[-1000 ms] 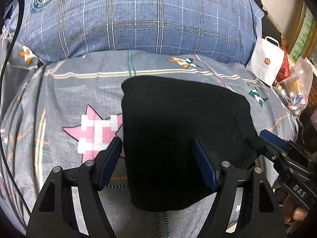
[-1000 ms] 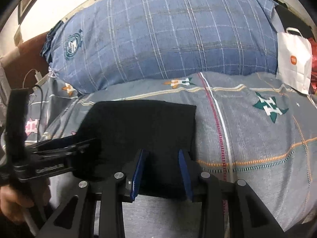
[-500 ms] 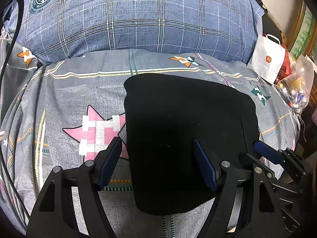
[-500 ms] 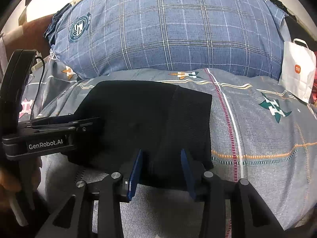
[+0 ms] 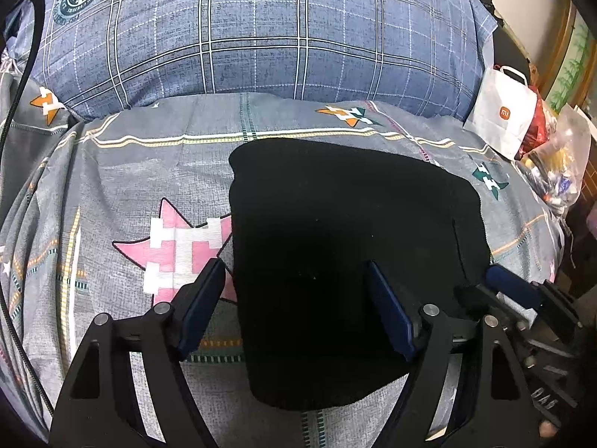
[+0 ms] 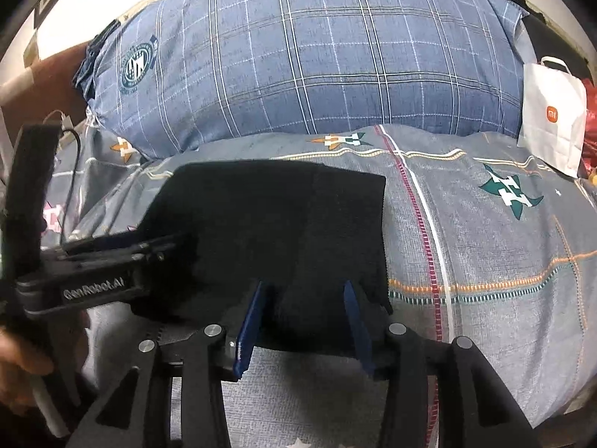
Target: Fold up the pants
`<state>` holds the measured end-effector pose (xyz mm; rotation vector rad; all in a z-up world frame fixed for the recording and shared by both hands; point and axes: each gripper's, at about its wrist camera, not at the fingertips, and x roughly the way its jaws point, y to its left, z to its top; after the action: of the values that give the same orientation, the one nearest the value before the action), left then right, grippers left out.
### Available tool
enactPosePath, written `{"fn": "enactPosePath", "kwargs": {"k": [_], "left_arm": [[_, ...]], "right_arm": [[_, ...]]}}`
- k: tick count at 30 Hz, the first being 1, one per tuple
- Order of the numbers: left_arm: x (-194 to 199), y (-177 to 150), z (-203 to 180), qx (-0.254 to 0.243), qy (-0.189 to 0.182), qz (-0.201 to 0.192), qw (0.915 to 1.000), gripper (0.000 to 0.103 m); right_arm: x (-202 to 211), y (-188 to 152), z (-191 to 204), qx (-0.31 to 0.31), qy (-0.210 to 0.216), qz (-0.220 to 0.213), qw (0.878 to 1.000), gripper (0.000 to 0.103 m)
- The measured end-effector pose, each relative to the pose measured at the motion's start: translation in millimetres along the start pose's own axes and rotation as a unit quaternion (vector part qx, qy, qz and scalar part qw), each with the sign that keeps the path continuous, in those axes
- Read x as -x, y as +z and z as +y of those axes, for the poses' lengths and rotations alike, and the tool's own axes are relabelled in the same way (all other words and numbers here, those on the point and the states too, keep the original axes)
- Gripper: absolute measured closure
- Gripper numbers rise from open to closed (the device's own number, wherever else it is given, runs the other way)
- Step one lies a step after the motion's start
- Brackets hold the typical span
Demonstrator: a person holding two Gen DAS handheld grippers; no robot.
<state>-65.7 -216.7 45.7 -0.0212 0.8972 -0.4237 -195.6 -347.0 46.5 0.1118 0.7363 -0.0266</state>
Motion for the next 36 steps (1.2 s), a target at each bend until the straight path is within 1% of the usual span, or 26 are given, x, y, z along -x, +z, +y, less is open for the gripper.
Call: {"fn": "enactPosePath", "kwargs": {"k": [4,6,7,8,10,13,17,20,21,22,24,27,28,29,30,31,33,35,36], "left_arm": [[5,3,6,0.011,-0.007,-0.012,0.9998,0.024],[5,4,10,0.02,-0.012,-0.011,0.9997,0.024],[4,5,12,0.026,-0.016,-0.01,0.9995,0.024],[4,5,13,0.031,-0.02,-0.01,0.9993,0.024],[4,7,17,0.04,-0.028,-0.011,0.9987,0.024],[2,7,18,0.046,-0.034,-0.011,0.9983,0.024],[-6,6,21,0.052,-0.047,-0.002,0.9975,0.024],[-13,6,24,0.061,-0.064,0.006,0.996,0.021],[-16,6,25,0.064,-0.069,0.01,0.9955,0.019],[-18,7,26,0.067,-0.072,0.012,0.9951,0.017],[-24,7,28,0.079,-0.083,0.022,0.9932,0.016],[-25,8,27,0.084,-0.089,0.02,0.9923,0.015],[-24,8,25,0.082,-0.089,0.018,0.9926,0.015],[-24,7,23,0.08,-0.09,0.016,0.9926,0.015],[-22,6,21,0.076,-0.097,0.016,0.9922,0.026],[-21,6,18,0.07,-0.103,0.016,0.9921,0.03],[-11,5,12,0.048,-0.092,0.0,0.9946,0.036],[-5,7,12,0.042,-0.093,-0.005,0.9948,0.039],[0,9,15,0.047,-0.1,-0.005,0.9938,0.039]], "right_arm": [[12,6,-18,-0.046,0.013,-0.026,0.999,0.054],[11,8,-32,-0.078,0.023,-0.026,0.996,0.045],[9,7,-38,-0.092,0.029,-0.021,0.995,0.037],[5,7,-44,-0.105,0.037,-0.015,0.994,0.035],[-3,8,-54,-0.125,0.048,-0.005,0.991,0.035],[-11,8,-62,-0.139,0.059,-0.001,0.989,0.035],[-28,11,-63,-0.134,0.087,0.01,0.987,0.035],[-41,12,-61,-0.133,0.109,0.02,0.985,0.035],[-45,12,-59,-0.129,0.117,0.02,0.984,0.034],[-48,12,-57,-0.126,0.119,0.016,0.985,0.031],[-51,10,-54,-0.116,0.121,0.001,0.986,0.03],[-50,9,-58,-0.122,0.129,-0.003,0.984,0.035],[-49,9,-59,-0.124,0.128,-0.005,0.984,0.042],[-47,9,-59,-0.125,0.129,-0.006,0.984,0.047],[-44,10,-57,-0.123,0.125,-0.008,0.984,0.049],[-41,11,-54,-0.118,0.12,-0.009,0.986,0.054],[-33,16,-47,-0.105,0.108,-0.012,0.989,0.058],[-26,22,-42,-0.098,0.111,-0.013,0.989,0.062],[-21,27,-39,-0.095,0.111,-0.015,0.989,0.062]]}}
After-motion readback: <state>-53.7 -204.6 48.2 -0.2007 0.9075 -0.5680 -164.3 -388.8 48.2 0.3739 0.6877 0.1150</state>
